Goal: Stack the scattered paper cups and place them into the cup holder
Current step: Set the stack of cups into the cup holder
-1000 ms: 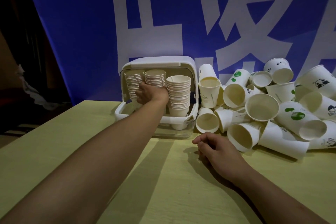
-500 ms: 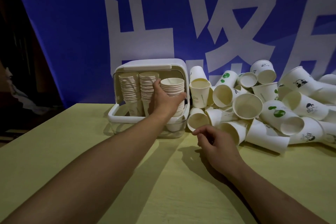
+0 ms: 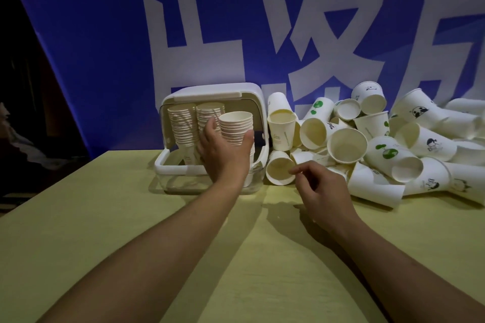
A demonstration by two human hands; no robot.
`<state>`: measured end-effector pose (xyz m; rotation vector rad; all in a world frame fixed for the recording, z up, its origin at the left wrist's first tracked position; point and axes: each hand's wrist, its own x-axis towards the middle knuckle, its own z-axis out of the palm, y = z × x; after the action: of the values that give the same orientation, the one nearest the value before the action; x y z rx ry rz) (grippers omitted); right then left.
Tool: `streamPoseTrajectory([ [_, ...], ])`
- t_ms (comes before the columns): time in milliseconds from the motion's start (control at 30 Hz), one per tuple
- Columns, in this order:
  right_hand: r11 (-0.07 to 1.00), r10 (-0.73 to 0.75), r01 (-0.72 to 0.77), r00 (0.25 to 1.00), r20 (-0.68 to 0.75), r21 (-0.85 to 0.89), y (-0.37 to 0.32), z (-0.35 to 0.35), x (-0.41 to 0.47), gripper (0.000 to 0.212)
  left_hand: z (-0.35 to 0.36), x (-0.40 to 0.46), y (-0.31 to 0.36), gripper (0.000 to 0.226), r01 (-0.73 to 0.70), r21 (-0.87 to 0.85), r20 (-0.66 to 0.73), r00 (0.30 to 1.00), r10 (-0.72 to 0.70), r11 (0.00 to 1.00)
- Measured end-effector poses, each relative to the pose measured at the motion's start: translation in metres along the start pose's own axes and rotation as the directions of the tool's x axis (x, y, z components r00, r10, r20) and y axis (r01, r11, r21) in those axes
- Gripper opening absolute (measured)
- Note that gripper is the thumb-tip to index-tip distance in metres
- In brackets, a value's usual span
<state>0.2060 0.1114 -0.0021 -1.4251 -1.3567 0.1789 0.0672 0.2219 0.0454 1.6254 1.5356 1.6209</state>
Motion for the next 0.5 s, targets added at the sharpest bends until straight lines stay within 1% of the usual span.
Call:
streamPoseTrajectory([
  [33, 1.0, -0.003, 0.002, 1.0, -0.027, -0.009, -0.001, -0.003, 0.001, 0.017, 0.002, -0.016, 0.0, 0.073, -0.053, -0.074, -0.035, 0.998, 0.05, 0.996],
  [67, 0.999, -0.006, 0.005, 0.998, -0.057, -0.032, -0.002, -0.007, 0.004, 0.017, 0.005, -0.036, 0.001, 0.062, -0.076, -0.147, -0.024, 0.997, 0.073, 0.986],
  [100, 0.997, -0.023, 0.016, 0.995, -0.096, -0.077, -0.002, -0.01, 0.007, 0.016, 0.01, -0.054, 0.001, 0.054, -0.065, -0.216, 0.026, 0.997, 0.072, 0.974],
  [167, 0.964, -0.13, 0.074, 0.969, -0.21, -0.254, 0.0, -0.02, 0.014, 0.015, 0.019, -0.084, -0.001, 0.046, -0.027, -0.295, 0.148, 0.986, 0.074, 0.955],
  [200, 0.926, -0.2, 0.093, 0.943, -0.266, -0.367, 0.002, -0.026, 0.017, 0.017, 0.023, -0.093, -0.003, 0.045, -0.012, -0.305, 0.202, 0.976, 0.077, 0.952],
  [233, 0.874, -0.253, 0.083, 0.918, -0.304, -0.478, 0.005, -0.031, 0.021, 0.022, 0.026, -0.097, -0.003, 0.044, 0.006, -0.311, 0.251, 0.965, 0.076, 0.95],
  [267, 0.82, -0.275, 0.047, 0.907, -0.32, -0.571, 0.008, -0.037, 0.025, 0.031, 0.029, -0.098, -0.003, 0.042, 0.02, -0.317, 0.288, 0.955, 0.076, 0.948],
  [300, 0.77, -0.265, 0.001, 0.91, -0.318, -0.638, 0.01, -0.042, 0.027, 0.042, 0.03, -0.098, -0.005, 0.04, 0.021, -0.324, 0.312, 0.946, 0.086, 0.946],
  [333, 0.73, -0.219, -0.052, 0.927, -0.305, -0.682, 0.013, -0.048, 0.03, 0.054, 0.029, -0.098, -0.007, 0.038, 0.014, -0.331, 0.327, 0.94, 0.101, 0.943],
  [400, 0.677, -0.091, -0.136, 0.96, -0.266, -0.724, 0.021, -0.056, 0.035, 0.075, 0.027, -0.099, -0.012, 0.034, -0.006, -0.325, 0.361, 0.924, 0.13, 0.946],
  [433, 0.659, -0.047, -0.15, 0.97, -0.24, -0.737, 0.026, -0.058, 0.037, 0.082, 0.026, -0.1, -0.014, 0.032, -0.013, -0.32, 0.379, 0.915, 0.14, 0.947],
  [500, 0.638, -0.023, -0.141, 0.979, -0.202, -0.757, 0.037, -0.058, 0.04, 0.087, 0.024, -0.101, -0.018, 0.031, -0.023, -0.307, 0.421, 0.893, 0.158, 0.951],
])
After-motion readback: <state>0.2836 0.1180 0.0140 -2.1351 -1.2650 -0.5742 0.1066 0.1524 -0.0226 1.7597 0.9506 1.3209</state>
